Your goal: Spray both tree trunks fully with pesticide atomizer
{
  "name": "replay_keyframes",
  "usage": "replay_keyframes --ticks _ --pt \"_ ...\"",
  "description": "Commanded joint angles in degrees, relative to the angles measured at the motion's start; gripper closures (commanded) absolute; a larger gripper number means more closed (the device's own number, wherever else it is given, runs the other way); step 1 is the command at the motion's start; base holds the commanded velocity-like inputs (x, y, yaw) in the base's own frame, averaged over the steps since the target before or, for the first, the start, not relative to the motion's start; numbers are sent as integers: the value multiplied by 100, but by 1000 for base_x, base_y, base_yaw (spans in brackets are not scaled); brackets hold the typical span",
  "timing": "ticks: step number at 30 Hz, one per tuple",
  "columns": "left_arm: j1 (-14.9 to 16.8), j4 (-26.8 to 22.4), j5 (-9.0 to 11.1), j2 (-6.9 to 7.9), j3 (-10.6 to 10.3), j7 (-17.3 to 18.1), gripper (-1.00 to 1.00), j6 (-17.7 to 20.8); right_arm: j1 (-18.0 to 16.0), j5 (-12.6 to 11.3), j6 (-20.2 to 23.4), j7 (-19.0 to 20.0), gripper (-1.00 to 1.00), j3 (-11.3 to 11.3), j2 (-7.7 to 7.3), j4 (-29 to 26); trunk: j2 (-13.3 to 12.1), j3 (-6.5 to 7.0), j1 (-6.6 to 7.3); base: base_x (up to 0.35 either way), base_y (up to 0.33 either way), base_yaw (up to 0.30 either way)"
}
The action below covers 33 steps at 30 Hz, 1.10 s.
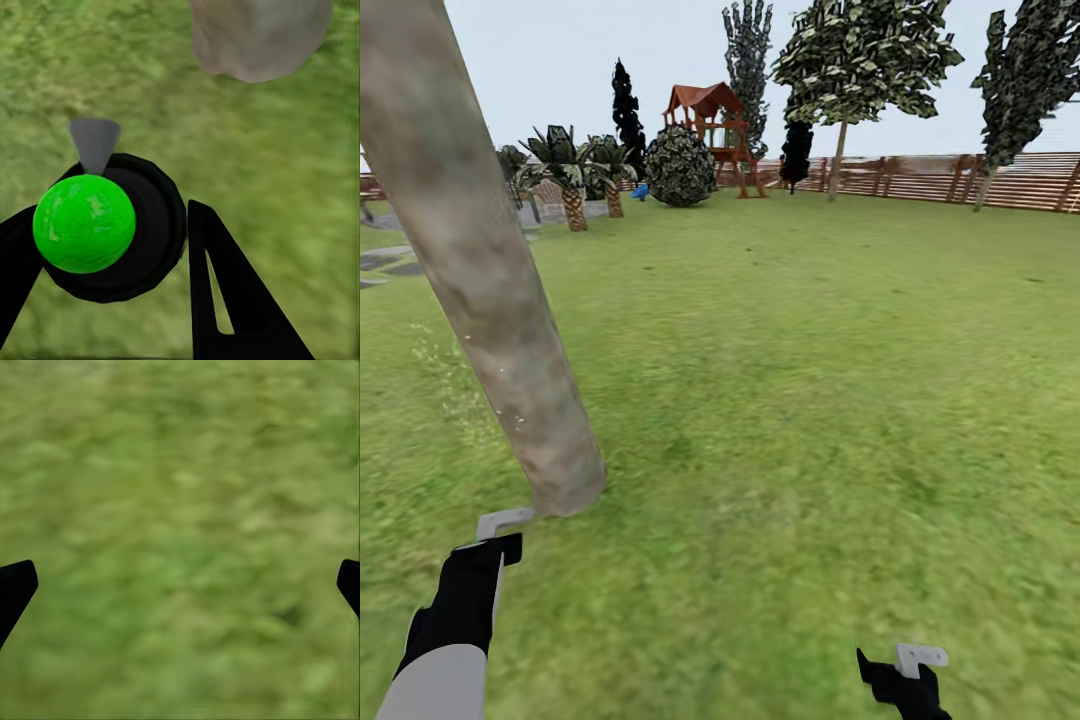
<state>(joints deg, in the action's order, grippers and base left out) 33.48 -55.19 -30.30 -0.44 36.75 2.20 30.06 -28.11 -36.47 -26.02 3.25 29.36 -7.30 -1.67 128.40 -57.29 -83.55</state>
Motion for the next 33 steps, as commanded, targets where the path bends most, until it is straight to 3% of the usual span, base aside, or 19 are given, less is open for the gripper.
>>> replay_keyframes --ticks 1,11,14,16,19,20,21,23,26,30,32,33 --pt "0 0 -3 0 -1 0 100 0 -1 0 0 0 -100 0 0 0 0 0 0 169 -254 276" --pt "0 18 2 -11 -4 8 100 0 -2 -7 0 0 -100 0 0 0 0 0 0 168 -248 271" --pt "2 24 38 -246 -72 26 100 -34 -2 -9 0 -6 -100 -5 -4 0 0 0 0 51 -62 81" --pt "63 83 56 -310 -183 44 100 -15 -2 -12 0 -8 -100 -8 -8 0 0 0 0 8 -9 12" --pt "502 135 38 -335 -274 124 100 18 -2 -10 0 -9 -100 -7 -9 0 0 0 0 0 0 1" --pt "568 136 28 -294 -443 231 100 34 -2 -9 0 -9 -100 -6 -9 0 0 0 0 0 0 0" --pt "626 95 21 -147 -761 424 100 218 -2 -9 0 -9 -100 -8 -9 0 0 0 0 0 0 0" --pt "894 66 40 106 -937 638 100 779 -2 -9 0 -9 -100 -9 -9 0 0 0 0 0 0 0" --pt "1092 62 13 206 -1065 1200 100 1076 -2 -9 0 -9 -100 -9 -9 0 0 0 0 0 0 0" --pt "1206 -28 29 183 -1844 1303 100 1859 -2 -9 0 -9 -100 -7 -9 0 0 0 0 0 0 0" --pt "1224 -306 41 281 -1965 1315 100 2162 -2 -9 0 -6 -100 -3 -9 0 0 0 0 0 0 0" --pt "1223 -378 53 502 -1971 1327 100 2209 -2 -9 0 -4 -100 -4 -9 0 0 0 0 0 0 0"
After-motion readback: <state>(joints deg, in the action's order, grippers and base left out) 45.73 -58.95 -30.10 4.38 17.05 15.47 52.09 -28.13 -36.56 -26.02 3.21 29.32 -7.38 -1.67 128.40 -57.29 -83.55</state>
